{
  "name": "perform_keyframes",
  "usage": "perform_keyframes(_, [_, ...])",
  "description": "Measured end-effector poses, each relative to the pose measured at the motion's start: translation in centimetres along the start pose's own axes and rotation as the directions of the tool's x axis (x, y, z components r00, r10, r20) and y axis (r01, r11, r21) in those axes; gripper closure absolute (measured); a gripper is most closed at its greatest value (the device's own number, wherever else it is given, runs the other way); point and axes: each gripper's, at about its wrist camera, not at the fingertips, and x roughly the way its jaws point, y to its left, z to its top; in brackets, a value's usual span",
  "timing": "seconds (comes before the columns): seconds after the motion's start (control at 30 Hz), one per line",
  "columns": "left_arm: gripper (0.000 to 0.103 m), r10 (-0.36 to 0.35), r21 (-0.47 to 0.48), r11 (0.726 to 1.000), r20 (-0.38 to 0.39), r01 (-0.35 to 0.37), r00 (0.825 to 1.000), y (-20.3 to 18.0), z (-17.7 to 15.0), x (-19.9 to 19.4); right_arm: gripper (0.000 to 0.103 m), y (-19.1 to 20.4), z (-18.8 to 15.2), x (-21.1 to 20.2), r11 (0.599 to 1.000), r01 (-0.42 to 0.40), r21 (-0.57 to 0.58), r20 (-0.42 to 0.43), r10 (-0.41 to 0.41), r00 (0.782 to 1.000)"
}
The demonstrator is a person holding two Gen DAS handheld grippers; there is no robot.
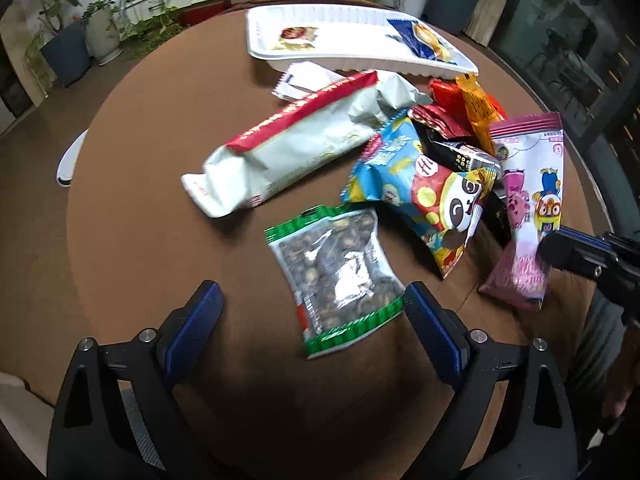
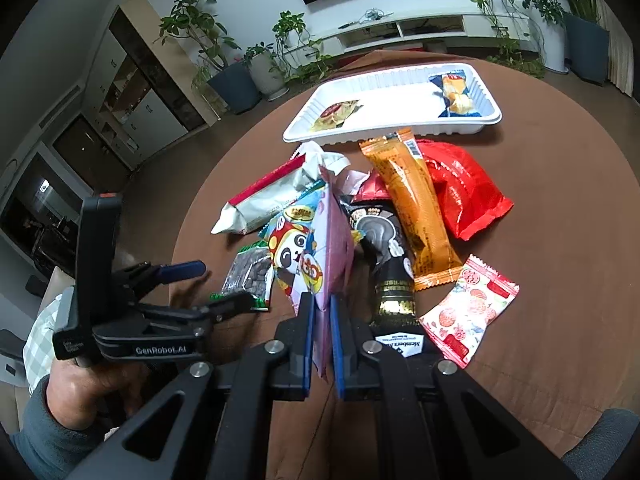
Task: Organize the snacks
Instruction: 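Grasp the pink packet with the right tool while the left tool grasps the nut bag, then carry the nut bag with the left tool while the right tool carries the pink packet to the tray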
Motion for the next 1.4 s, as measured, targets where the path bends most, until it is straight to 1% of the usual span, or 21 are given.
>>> perform_keyframes(0.1, [0.010,-0.001,0.016,1.000,-0.011,0.001,1.000,-0.7,0.4,1.0,0.091,0.0,0.1,0.1,1.000,0.004,0.005,-0.005,-0.004,1.000])
perform_keyframes(0.17, [0.011,0.019,0.034,0.999,-0.004,-0.019,1.000,-1.1,0.7,1.5,0.090,0.0,0.1,0.2,1.000,0.013,0.010,-0.014,-0.013,1.000])
perform_keyframes(0.2, [0.012,0.018,0.039,0.999,-0.003,-0.018,1.000,-1.2,0.8,1.5,0.089,-0.1,0.1,0.3,1.000,0.014,0.011,-0.021,-0.014,1.000])
perform_keyframes(0.23, [0.014,0.014,0.040,0.999,0.000,-0.014,1.000,-1.1,0.8,1.5,0.086,-0.1,0.0,0.4,1.000,0.013,0.013,-0.032,-0.013,0.999])
perform_keyframes(0.27, [0.021,0.015,0.044,0.999,0.005,-0.015,1.000,-1.0,0.6,1.3,0.085,-0.2,0.0,0.6,1.000,0.013,0.017,-0.037,-0.012,0.999])
perform_keyframes(0.3, [0.030,0.018,0.049,0.999,0.009,-0.019,1.000,-0.9,0.6,1.2,0.079,-0.2,0.0,0.7,1.000,0.010,0.023,-0.042,-0.009,0.999])
perform_keyframes(0.33, [0.035,0.019,0.051,0.998,0.014,-0.020,1.000,-0.7,0.8,1.1,0.074,-0.2,0.0,0.9,1.000,0.005,0.029,-0.048,-0.003,0.999])
perform_keyframes(0.4, [0.048,0.014,0.056,0.998,0.019,-0.016,1.000,-0.3,1.0,1.0,0.069,0.0,0.0,1.2,0.999,-0.005,0.035,-0.058,0.007,0.998])
perform_keyframes(0.43, [0.051,0.019,0.057,0.998,0.024,-0.020,1.000,-0.1,1.1,0.9,0.065,0.1,0.0,1.3,0.999,-0.007,0.035,-0.061,0.009,0.998])
perform_keyframes(0.47, [0.052,0.014,0.055,0.998,0.026,-0.015,1.000,0.0,1.1,0.8,0.063,0.2,0.1,1.3,0.999,-0.010,0.039,-0.061,0.012,0.998])
perform_keyframes(0.53, [0.055,0.007,0.058,0.998,0.032,-0.009,0.999,0.2,0.9,0.6,0.054,0.1,0.3,1.4,0.998,-0.022,0.059,-0.058,0.026,0.998])
perform_keyframes(0.67, [0.061,-0.007,0.071,0.997,0.042,0.004,0.999,0.3,0.4,0.2,0.052,-0.6,0.8,1.9,0.992,-0.038,0.119,-0.067,0.046,0.997])
perform_keyframes(0.83, [0.066,-0.043,0.069,0.997,0.059,0.039,0.997,0.6,-0.2,-0.4,0.052,-0.6,1.1,2.6,0.994,-0.017,0.105,-0.067,0.025,0.997])
perform_keyframes(0.9, [0.066,-0.055,0.063,0.997,0.062,0.051,0.997,0.7,-0.5,-0.5,0.053,-0.5,1.1,2.9,0.995,-0.015,0.098,-0.065,0.021,0.998])
perform_keyframes(0.97, [0.068,-0.074,0.057,0.996,0.069,0.070,0.995,0.7,-0.5,-0.5,0.060,-0.7,1.0,3.1,0.995,-0.009,0.101,-0.069,0.016,0.997])
perform_keyframes(1.03, [0.069,-0.091,0.046,0.995,0.073,0.088,0.993,0.8,-0.7,-0.6,0.071,-1.2,0.8,3.1,0.993,-0.010,0.115,-0.064,0.017,0.998])
perform_keyframes(1.07, [0.070,-0.101,0.042,0.994,0.075,0.098,0.992,0.9,-0.7,-0.6,0.072,-1.5,0.8,3.0,0.992,-0.013,0.123,-0.060,0.020,0.998])
perform_keyframes(1.1, [0.070,-0.108,0.037,0.994,0.077,0.106,0.991,0.9,-0.8,-0.6,0.076,-1.7,0.8,2.9,0.992,-0.015,0.124,-0.056,0.022,0.998])
perform_keyframes(1.13, [0.070,-0.114,0.032,0.993,0.078,0.112,0.990,1.0,-0.9,-0.6,0.084,-1.7,0.8,2.8,0.993,-0.009,0.118,-0.052,0.015,0.999])
perform_keyframes(1.23, [0.072,-0.129,0.020,0.992,0.087,0.128,0.988,1.1,-1.3,-0.8,0.089,-1.7,0.8,2.5,0.994,-0.010,0.110,-0.033,0.014,0.999])
perform_keyframes(1.4, [0.076,-0.149,0.000,0.989,0.100,0.149,0.984,1.5,-1.7,-1.1,0.093,-1.8,0.6,2.1,0.993,-0.027,0.112,-0.012,0.029,1.000])
